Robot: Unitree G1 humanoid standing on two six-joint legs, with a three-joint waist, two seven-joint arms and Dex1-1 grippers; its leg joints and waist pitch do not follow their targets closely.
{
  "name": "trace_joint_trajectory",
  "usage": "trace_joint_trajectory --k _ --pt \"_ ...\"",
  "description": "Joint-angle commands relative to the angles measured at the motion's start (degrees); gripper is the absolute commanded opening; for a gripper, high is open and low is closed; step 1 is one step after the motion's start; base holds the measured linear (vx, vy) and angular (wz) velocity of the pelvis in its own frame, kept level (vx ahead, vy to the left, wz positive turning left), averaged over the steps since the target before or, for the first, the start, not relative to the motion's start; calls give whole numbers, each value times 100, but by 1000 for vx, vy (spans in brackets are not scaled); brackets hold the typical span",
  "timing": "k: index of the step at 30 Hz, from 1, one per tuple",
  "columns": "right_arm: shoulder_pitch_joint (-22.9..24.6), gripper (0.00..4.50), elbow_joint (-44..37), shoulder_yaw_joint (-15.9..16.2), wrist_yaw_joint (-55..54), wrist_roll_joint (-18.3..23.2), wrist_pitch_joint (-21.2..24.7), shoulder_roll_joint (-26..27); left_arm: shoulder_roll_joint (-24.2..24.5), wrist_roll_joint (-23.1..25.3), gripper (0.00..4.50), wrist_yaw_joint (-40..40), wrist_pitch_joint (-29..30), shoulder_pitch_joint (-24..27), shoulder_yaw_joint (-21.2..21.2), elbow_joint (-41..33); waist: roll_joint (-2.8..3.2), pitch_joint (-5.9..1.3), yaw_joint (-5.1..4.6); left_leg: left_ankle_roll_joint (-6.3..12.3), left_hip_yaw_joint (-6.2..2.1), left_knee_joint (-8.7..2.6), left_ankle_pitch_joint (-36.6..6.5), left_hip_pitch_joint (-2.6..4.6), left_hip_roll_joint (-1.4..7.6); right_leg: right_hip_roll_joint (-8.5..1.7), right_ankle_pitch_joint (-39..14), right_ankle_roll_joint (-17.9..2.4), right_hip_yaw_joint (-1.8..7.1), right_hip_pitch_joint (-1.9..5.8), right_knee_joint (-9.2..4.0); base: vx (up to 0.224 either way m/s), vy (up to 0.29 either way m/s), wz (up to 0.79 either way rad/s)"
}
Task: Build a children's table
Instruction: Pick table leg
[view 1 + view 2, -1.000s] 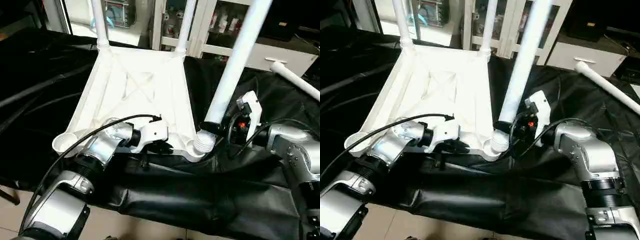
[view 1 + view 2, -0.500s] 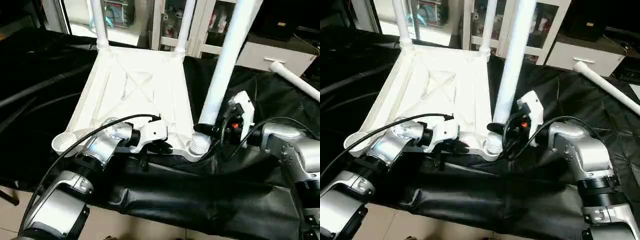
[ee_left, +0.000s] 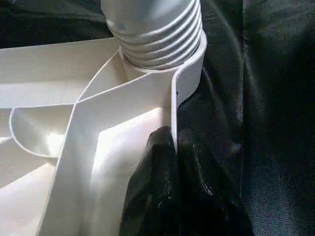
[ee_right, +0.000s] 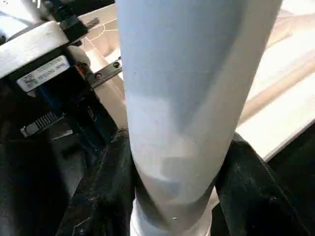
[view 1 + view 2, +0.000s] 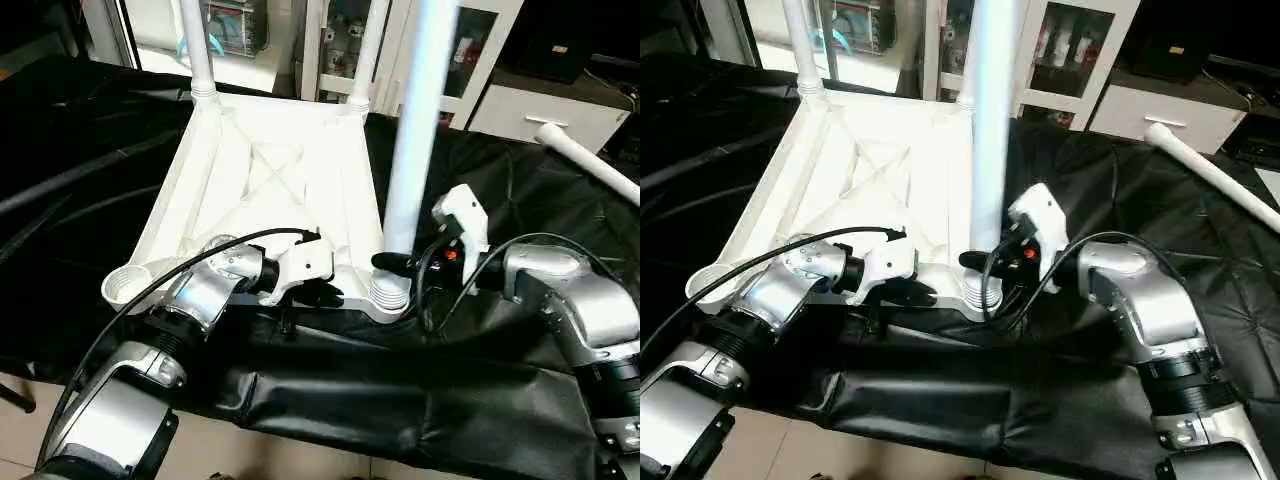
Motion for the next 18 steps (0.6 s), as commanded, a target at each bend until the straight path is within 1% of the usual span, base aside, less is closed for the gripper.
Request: trace_joint_trajectory --k 1,5,8,11,14,15,18 --pt "79 183 38 123 38 -100 28 6 11 115 0 -19 86 234 -144 233 -43 -257 -9 273 -8 -351 -916 24 116 -182 -1133 -1198 112 207 -303 0 0 0" --pt "77 183 68 136 95 -137 -36 -63 9 114 0 -23 85 222 -143 243 -44 -263 -12 270 -5 -344 -904 26 113 -177 -1056 -1227 110 207 -298 0 0 0" --pt "85 183 82 117 119 -129 -54 -94 10 115 0 -22 83 218 -142 248 -45 -265 -11 318 -3 -339 -862 26 112 -174 -930 -1274 110 217 -283 0 0 0" --pt "115 183 65 37 160 -99 -30 -158 16 111 0 -29 83 216 -141 249 -34 -267 -8 345 -4 -335 -833 26 112 -173 -867 -1302 109 222 -274 0 0 0" --pt "119 183 51 -23 121 -43 43 -85 16 115 0 -28 77 209 -142 265 -39 -276 -9 369 -2 -328 -775 30 112 -171 -774 -1342 107 227 -263 0 0 0" --pt "120 183 48 -28 114 -34 53 -72 16 115 0 -28 77 208 -142 267 -32 -274 -7 373 0 -329 -776 31 111 -171 -758 -1355 108 226 -264 0 0 0" --pt "137 183 37 -7 76 -36 65 1 14 119 0 -26 71 201 -143 279 -38 -275 -5 376 0 -327 -778 31 110 -174 -750 -1370 108 230 -262 0 0 0"
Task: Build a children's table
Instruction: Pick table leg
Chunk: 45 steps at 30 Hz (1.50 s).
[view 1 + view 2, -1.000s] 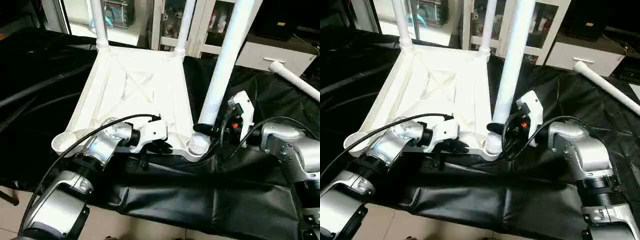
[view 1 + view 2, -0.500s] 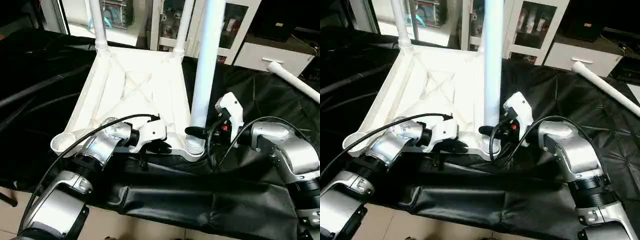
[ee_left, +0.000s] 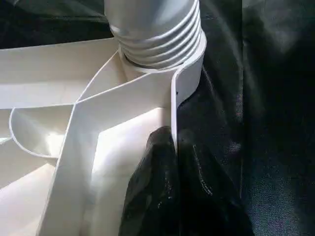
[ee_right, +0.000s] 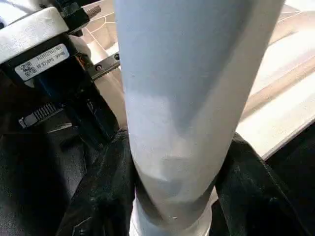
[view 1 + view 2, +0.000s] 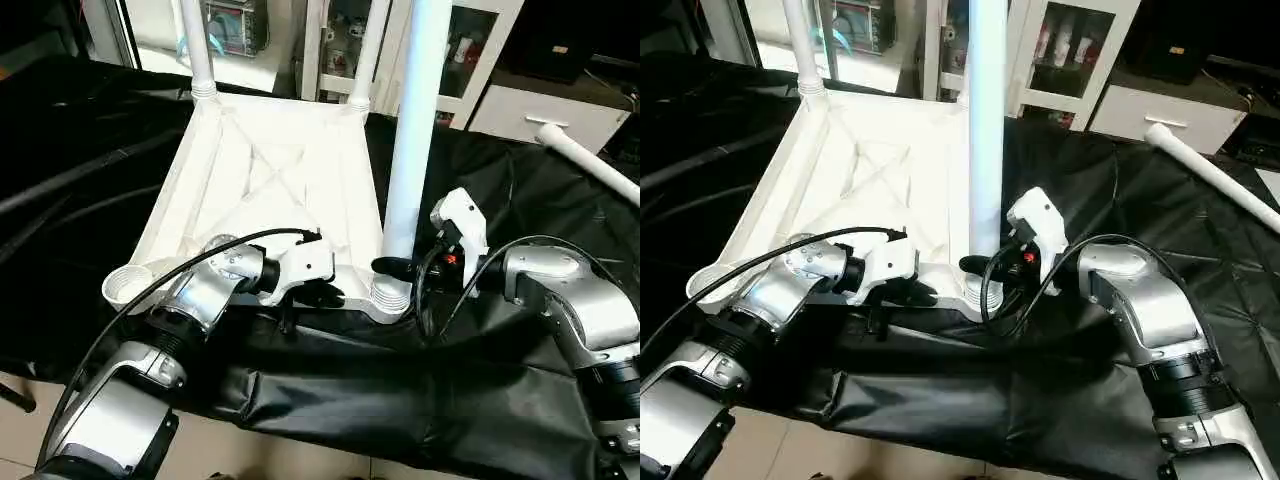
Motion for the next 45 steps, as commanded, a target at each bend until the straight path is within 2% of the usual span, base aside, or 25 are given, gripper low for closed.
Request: trace_joint_trajectory --k 1,8,18,21,28,33,37,38,39,41,45 --pt "96 183 35 -11 -13 56 103 31 19 119 0 -27 75 200 -143 275 -38 -275 -3 367 0 -334 -783 32 110 -174 -750 -1369 107 230 -264 0 0 0" --pt "236 183 455 -242 -282 115 108 278 15 116 0 -16 75 204 -137 274 -40 -257 -12 233 -13 -360 -1088 34 117 -186 -1259 -1239 111 202 -317 0 0 0" --pt "530 183 955 -614 -548 112 -40 355 31 112 0 -19 69 229 -136 262 -47 -268 -41 178 -25 -372 -1212 28 114 -175 -1268 -1206 101 199 -329 0 0 0" --pt "622 183 1036 -704 -628 112 -99 372 29 112 0 -19 63 228 -139 266 -44 -266 -48 136 -32 -387 -1367 30 119 -175 -1417 -1163 98 185 -352 0 0 0" --pt "1123 183 914 -849 -759 157 -263 416 38 105 0 -16 56 250 -142 249 -40 -277 -39 99 -45 -404 -1496 32 128 -179 -1463 -1110 97 185 -368 0 0 0" --pt "1475 183 694 -787 -817 96 -422 470 33 102 0 -11 59 251 -143 248 -31 -284 -18 118 -36 -409 -1409 39 128 -172 -1230 -1148 92 194 -358 0 0 0" --pt "1792 183 336 -550 -831 -25 -559 424 25 102 0 -8 56 248 -148 254 -34 -279 20 110 -38 -419 -1437 38 129 -174 -1243 -1072 99 202 -366 0 0 0" --pt "1841 183 265 -516 -816 -37 -567 416 22 102 0 -8 56 249 -149 254 -37 -279 20 111 -42 -425 -1442 32 128 -173 -1266 -1060 97 207 -367 0 0 0" --pt "1894 183 185 -495 -812 -30 -553 413 21 101 0 -8 57 250 -150 254 -37 -261 14 87 -51 -448 -1630 27 130 -184 -1650 -971 96 195 -408 0 0 0" --pt "2010 183 28 -432 -805 -46 -533 386 17 98 0 -6 61 250 -147 254 -41 -264 14 54 -63 -453 -1706 36 140 -193 -1827 -890 105 183 -429 0 0 0" --pt "2248 183 -186 -274 -855 -132 -580 345 14 87 0 5 77 254 -147 249 -45 -252 5 40 -66 -462 -1717 28 139 -182 -1766 -845 109 166 -429 0 0 0"
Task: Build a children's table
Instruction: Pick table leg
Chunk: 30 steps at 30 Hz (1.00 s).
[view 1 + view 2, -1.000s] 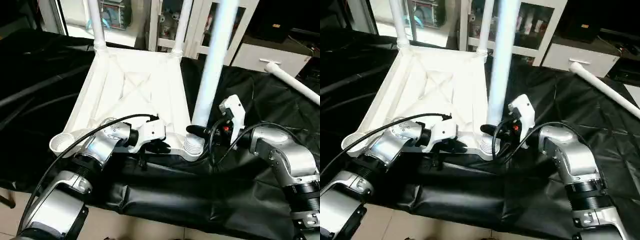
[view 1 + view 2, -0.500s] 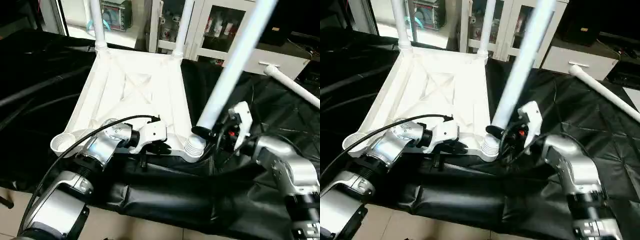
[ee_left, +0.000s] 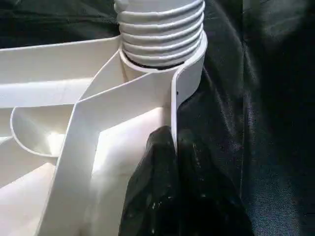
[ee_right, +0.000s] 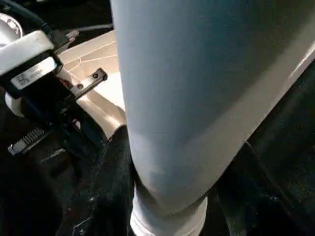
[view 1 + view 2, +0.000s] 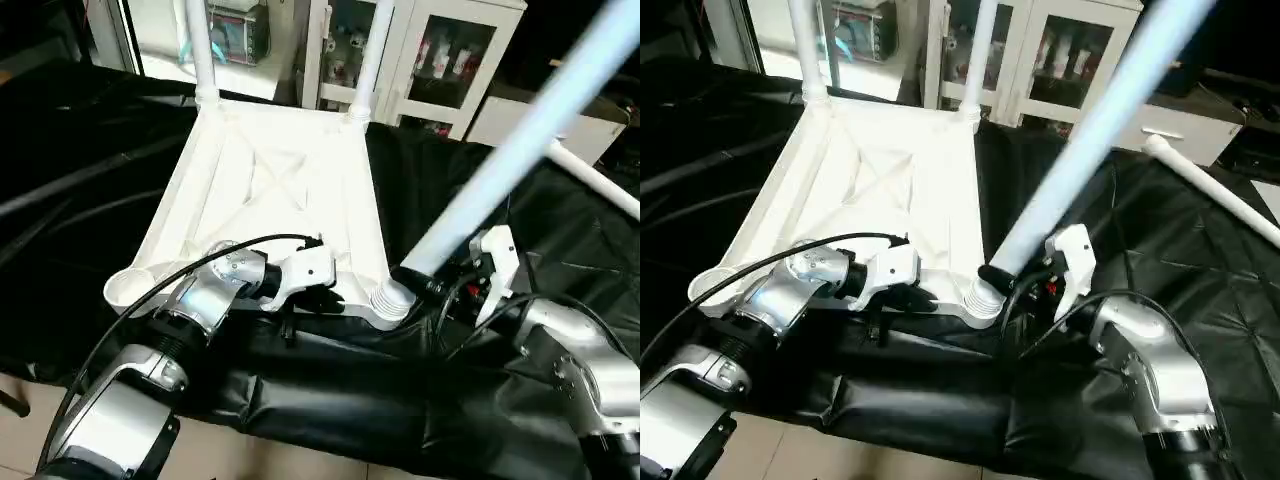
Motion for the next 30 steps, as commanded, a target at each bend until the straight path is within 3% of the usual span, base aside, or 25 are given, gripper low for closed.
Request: trace_joint_trajectory --k 1,8,16,21,23,24,30 --pt "535 183 364 536 -93 -543 333 -174 53 73 0 -44 80 198 -82 193 30 -149 -9 53 -57 -420 -1704 4 140 -179 -1696 -904 116 120 -406 0 0 0" --pt "407 183 335 721 -138 -683 410 -208 60 68 0 -56 96 207 -85 174 33 -151 -31 17 -71 -440 -1840 -3 140 -175 -1843 -810 115 109 -424 0 0 0" --pt "-55 183 533 872 -22 -663 712 -243 66 59 0 -83 122 240 -91 116 5 -138 -88 -3 -94 -454 -2049 -13 140 -185 -2191 -740 114 86 -453 0 0 0" --pt "-506 183 1031 1004 -18 -773 839 -194 78 52 0 -101 155 261 -96 80 15 -120 -143 -54 -109 -464 -2229 -8 140 -189 -2506 -687 114 47 -491 0 0 0" --pt "-582 183 1144 999 -51 -763 907 -166 79 52 0 -103 165 268 -94 67 -16 -113 -146 -60 -113 -467 -2272 -14 142 -192 -2590 -641 117 40 -507 0 0 0" --pt "-597 183 1190 996 -56 -762 922 -161 80 52 0 -104 171 272 -92 57 4 -110 -147 -82 -127 -480 -2329 -18 144 -200 -2695 -605 115 38 -515 0 0 0" --pt "-665 183 1796 933 -288 -873 744 -9 98 47 0 -117 218 322 -89 -26 -5 -82 -209 -164 -184 -503 -2782 -9 137 -210 -3297 -426 96 -22 -586 0 0 0"
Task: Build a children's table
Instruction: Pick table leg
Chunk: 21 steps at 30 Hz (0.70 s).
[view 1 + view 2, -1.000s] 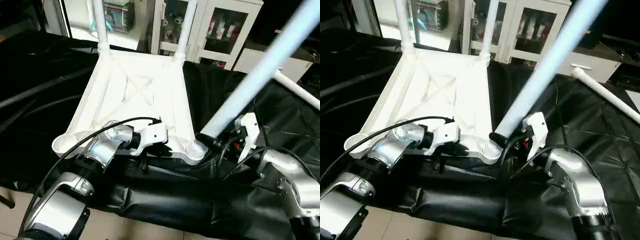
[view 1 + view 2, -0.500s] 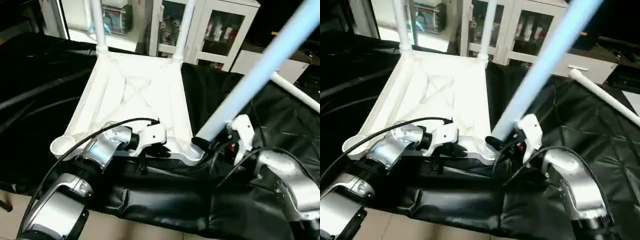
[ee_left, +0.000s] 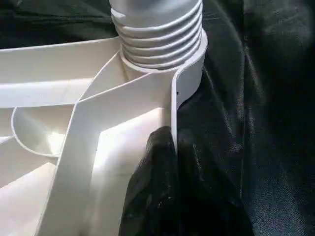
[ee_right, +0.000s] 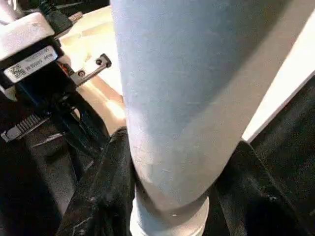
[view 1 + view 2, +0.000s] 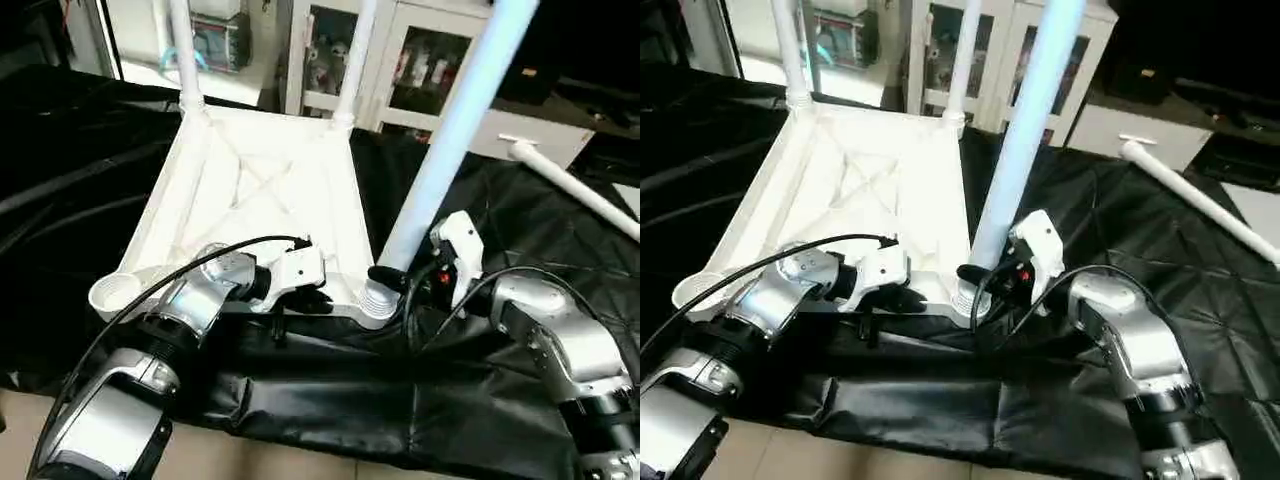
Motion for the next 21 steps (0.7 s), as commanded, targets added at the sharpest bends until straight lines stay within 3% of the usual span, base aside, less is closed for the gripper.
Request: trace_joint_trajectory --k 1,7,13,17,21 --pt "404 183 1076 276 -395 -518 365 -39 -39 0 0 -146 45 220 -146 22 91 -24 -14 -168 -161 -493 -2829 0 146 -215 -3330 -432 98 -26 -575 0 0 0" --pt "543 183 1302 333 -585 -703 93 27 -44 0 0 -147 33 224 -149 21 137 -9 -96 -203 -195 -533 -3104 4 149 -187 -3104 -502 69 -37 -592 0 0 0" --pt "525 183 1625 339 -845 -839 2 168 -69 17 0 -163 32 222 -160 31 141 15 -141 -209 -257 -551 -3438 14 130 -207 -3513 -393 58 -66 -660 0 0 0" --pt "283 183 1850 205 -1027 -864 -153 212 -59 11 0 -194 43 213 -167 27 149 24 -202 -208 -346 -568 -3722 21 109 -218 -3816 -306 25 -68 -705 0 0 0" --pt "-11 183 1807 49 -908 -719 -128 170 -42 7 0 -223 52 204 -171 19 192 19 -267 -244 -388 -613 -3765 -16 118 -210 -3277 -480 -7 -17 -678 0 0 0"
